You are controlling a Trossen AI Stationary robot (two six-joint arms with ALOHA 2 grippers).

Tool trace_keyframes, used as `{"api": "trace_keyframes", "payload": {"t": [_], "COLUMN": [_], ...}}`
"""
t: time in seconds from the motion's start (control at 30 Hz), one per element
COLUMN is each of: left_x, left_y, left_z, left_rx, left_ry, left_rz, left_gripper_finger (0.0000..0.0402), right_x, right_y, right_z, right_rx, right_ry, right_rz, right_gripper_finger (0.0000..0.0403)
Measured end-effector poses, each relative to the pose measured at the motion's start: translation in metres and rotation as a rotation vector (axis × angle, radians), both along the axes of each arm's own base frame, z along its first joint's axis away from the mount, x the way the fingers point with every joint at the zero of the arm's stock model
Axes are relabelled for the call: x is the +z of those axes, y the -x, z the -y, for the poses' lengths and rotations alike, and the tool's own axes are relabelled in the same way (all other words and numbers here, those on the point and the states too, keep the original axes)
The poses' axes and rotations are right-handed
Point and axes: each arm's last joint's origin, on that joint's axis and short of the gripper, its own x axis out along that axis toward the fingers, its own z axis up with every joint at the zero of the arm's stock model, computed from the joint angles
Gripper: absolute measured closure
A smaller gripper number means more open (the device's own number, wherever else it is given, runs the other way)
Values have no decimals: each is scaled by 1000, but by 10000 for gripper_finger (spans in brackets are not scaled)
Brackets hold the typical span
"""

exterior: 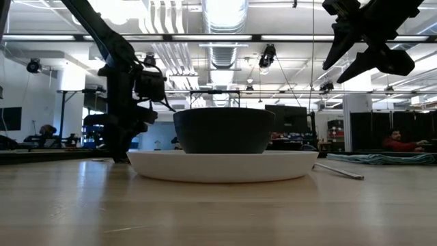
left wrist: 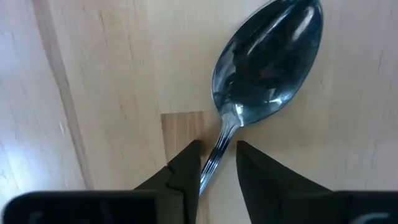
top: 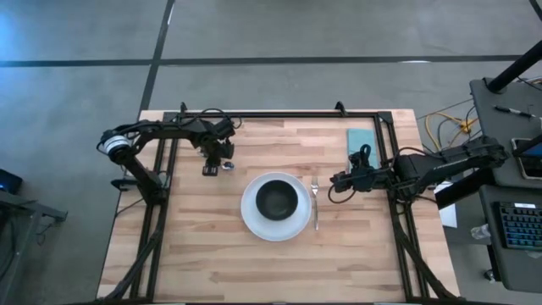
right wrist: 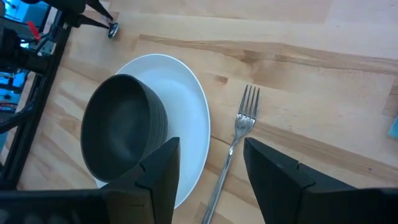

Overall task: Set table place
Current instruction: Put the spoon into the bowl

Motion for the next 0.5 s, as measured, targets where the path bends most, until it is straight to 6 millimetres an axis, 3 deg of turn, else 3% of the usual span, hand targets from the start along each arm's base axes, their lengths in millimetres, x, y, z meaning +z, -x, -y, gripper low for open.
{"api": "trace_keyframes", "payload": {"t": [0.23,0.5], "left_x": [7,20], "left_y": [-4,-8], "left_z": [-2,2], "left_rx": [3,65], "left_ry": [-15,-23], "left_rz": [3,19], "left_gripper_finger": [392,399], "right_x": [-1,-2], "right_y": [1,2], "right_z": [0,0], "right_rx": [0,9], "right_ry": [2,9], "right_rz": [-9,-31], "right_gripper_finger": [232,232]}}
